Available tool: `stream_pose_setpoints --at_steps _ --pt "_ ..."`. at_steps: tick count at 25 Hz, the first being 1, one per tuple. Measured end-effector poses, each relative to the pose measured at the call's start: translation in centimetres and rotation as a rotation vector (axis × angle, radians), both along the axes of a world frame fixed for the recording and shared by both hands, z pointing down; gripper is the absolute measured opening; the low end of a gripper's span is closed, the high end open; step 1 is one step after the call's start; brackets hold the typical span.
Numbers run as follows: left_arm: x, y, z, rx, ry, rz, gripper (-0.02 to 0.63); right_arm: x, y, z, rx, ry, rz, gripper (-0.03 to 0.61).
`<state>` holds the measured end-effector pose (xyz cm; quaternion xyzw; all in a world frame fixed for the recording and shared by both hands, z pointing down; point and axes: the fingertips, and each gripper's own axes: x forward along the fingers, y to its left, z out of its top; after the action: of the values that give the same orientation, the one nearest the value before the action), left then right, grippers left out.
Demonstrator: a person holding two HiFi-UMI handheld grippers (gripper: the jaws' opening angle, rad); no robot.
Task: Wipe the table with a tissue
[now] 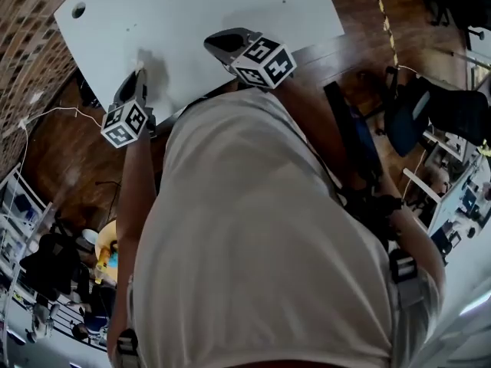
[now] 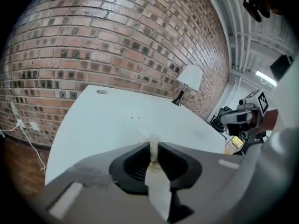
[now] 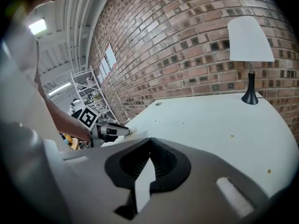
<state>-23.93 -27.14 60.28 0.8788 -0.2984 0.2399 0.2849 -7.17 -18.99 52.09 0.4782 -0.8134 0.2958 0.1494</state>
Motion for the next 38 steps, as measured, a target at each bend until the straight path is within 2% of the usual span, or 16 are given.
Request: stream_pose_setpoints --at_steps 6,8,11,13,17,20,23,25,31,34,38 --pt "1.0 -4.8 0.7 0.026 -0.032 -0.054 0.060 1.4 -2.5 1.2 0.020 -0.050 -0.018 0.008" --pt "1.1 -5.3 1.3 0.051 -0.070 -0.061 0.060 1.7 -2.2 1.8 0.027 -0.071 -0.030 0.008" --pt "2.7 -5.7 2.0 0.093 -0.167 -0.018 0.060 3.4 -0.9 1.6 0.008 -0.074 -0.020 0.008" --pt "3.5 -6.5 1.7 0.094 -0.204 -0.002 0.060 4.2 -0.6 1.1 -0.001 -0.076 0.001 0.008" --pt "4.2 -8.1 1.5 0.069 -0.210 -0.053 0.060 6.3 0.4 0.9 -0.027 -0.080 0.026 0.008" --pt "3.2 -10.0 1.7 0.034 -0.214 -0.123 0.060 7.0 0.4 0.7 -0.037 -0.080 0.045 0.008" --pt "3.0 -12.2 0.7 -0.021 -0.163 -0.209 0.060 7.9 0.1 0.2 -0.038 -0.092 0.056 0.008" --pt "3.0 -13.4 0.6 -0.022 -0.148 -0.248 0.060 8.8 0.2 0.1 -0.038 -0.098 0.071 0.008" --pt "2.7 -15.2 2.2 0.073 -0.306 -0.191 0.060 10.1 0.8 0.6 -0.041 -0.094 0.098 0.008" --pt "3.5 -14.9 2.6 0.126 -0.336 -0.188 0.058 11.5 1.4 0.7 -0.044 -0.095 0.120 0.008" --pt "4.3 -14.2 3.4 0.138 -0.342 -0.165 0.057 12.7 1.8 0.7 -0.045 -0.097 0.138 0.008"
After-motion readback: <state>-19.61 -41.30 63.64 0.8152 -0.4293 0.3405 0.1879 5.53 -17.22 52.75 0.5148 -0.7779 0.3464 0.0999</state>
